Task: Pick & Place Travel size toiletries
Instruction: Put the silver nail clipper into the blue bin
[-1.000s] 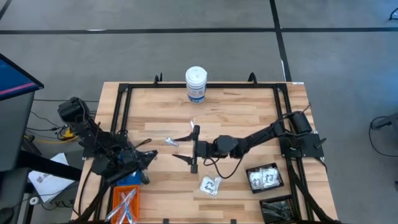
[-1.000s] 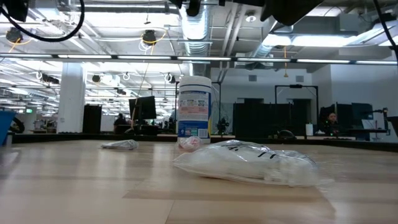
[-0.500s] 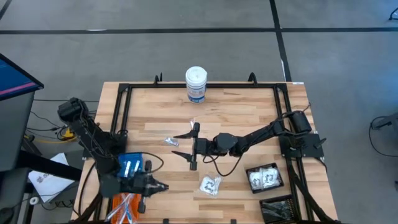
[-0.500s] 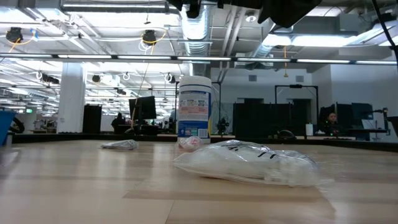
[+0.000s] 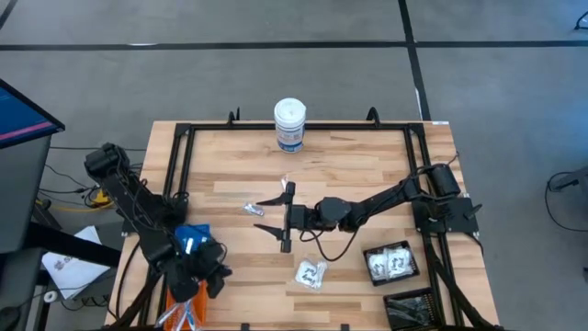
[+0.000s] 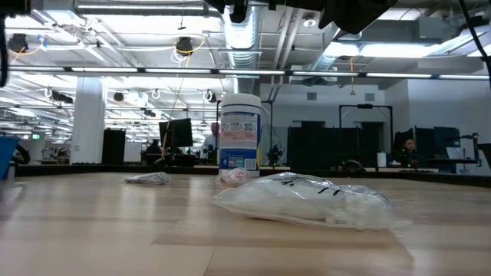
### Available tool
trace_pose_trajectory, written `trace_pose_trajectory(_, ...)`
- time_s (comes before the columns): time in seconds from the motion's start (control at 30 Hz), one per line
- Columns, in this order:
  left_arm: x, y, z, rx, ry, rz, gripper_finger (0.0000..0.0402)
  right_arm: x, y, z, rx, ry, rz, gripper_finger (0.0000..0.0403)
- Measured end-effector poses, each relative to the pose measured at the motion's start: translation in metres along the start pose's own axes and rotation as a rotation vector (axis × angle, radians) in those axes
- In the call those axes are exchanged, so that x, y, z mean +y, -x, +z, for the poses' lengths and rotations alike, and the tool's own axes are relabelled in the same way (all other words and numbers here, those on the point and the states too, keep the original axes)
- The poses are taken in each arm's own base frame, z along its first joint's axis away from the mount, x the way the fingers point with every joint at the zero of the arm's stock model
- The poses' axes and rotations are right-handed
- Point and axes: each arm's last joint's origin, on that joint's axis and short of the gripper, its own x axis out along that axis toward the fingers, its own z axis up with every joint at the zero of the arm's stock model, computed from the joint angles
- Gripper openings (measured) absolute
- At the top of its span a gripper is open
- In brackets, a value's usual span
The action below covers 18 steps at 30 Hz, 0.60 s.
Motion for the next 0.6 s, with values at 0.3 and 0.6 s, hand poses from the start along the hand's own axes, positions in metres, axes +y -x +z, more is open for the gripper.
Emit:
trace_pose_trajectory(0.3, 0.040, 0.024, 0.008, 0.165, 0.202, 0.365, 0.0006, 0.000, 0.000, 0.000, 0.003, 0.000, 0.001, 0.0255)
trace_pose_trajectory(0.6, 0.052, 0.041, 0.018, 0.162, 0.255, 0.426, 0.0006, 0.000, 0.000, 0.000, 0.003, 0.000, 0.000, 0.0255)
